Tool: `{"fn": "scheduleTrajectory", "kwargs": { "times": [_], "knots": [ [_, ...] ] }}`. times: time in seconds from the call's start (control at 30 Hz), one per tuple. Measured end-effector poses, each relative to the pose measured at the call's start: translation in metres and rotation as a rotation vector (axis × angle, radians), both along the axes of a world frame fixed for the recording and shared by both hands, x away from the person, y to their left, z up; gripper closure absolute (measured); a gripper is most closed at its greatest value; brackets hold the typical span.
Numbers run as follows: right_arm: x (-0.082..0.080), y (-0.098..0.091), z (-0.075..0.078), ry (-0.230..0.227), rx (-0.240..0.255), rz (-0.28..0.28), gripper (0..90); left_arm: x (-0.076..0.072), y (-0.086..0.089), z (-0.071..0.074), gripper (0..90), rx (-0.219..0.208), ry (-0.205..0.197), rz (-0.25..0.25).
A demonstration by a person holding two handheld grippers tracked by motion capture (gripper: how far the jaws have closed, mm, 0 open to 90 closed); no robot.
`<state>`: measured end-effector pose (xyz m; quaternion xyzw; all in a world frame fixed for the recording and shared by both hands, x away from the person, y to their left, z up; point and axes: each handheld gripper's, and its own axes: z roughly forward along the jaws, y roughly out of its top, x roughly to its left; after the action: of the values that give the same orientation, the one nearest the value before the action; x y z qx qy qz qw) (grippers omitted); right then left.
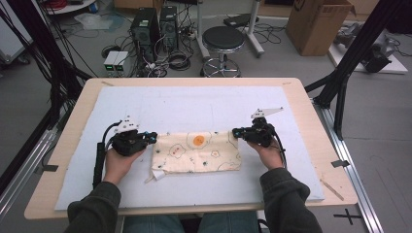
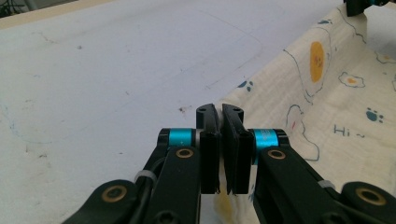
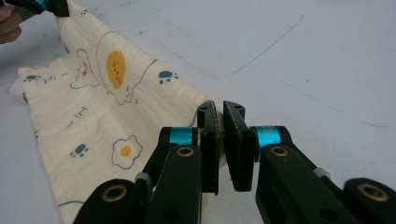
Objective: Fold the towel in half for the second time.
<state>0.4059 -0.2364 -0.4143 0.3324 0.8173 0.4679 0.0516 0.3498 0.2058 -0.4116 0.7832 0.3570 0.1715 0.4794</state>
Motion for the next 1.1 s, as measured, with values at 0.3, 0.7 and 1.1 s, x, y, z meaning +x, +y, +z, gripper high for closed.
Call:
{"fn": "scheduleTrajectory", "kwargs": {
  "times": [0.3, 0.7, 1.1],
  "knots": [
    [-0.010, -0.003, 0.001, -0.010, 0.015, 0.023, 84.8, -0.011, 0.000, -0.002, 84.9, -0.008, -0.016, -0.022],
    [-0.024, -0.004, 0.002, -0.029, 0.017, 0.064, 84.8, -0.024, 0.001, -0.002, 84.3, 0.017, -0.025, -0.055],
    [-0.040, -0.006, 0.003, -0.039, 0.013, 0.100, 84.8, -0.038, -0.002, 0.003, 83.6, 0.069, -0.039, -0.100]
  ]
}}
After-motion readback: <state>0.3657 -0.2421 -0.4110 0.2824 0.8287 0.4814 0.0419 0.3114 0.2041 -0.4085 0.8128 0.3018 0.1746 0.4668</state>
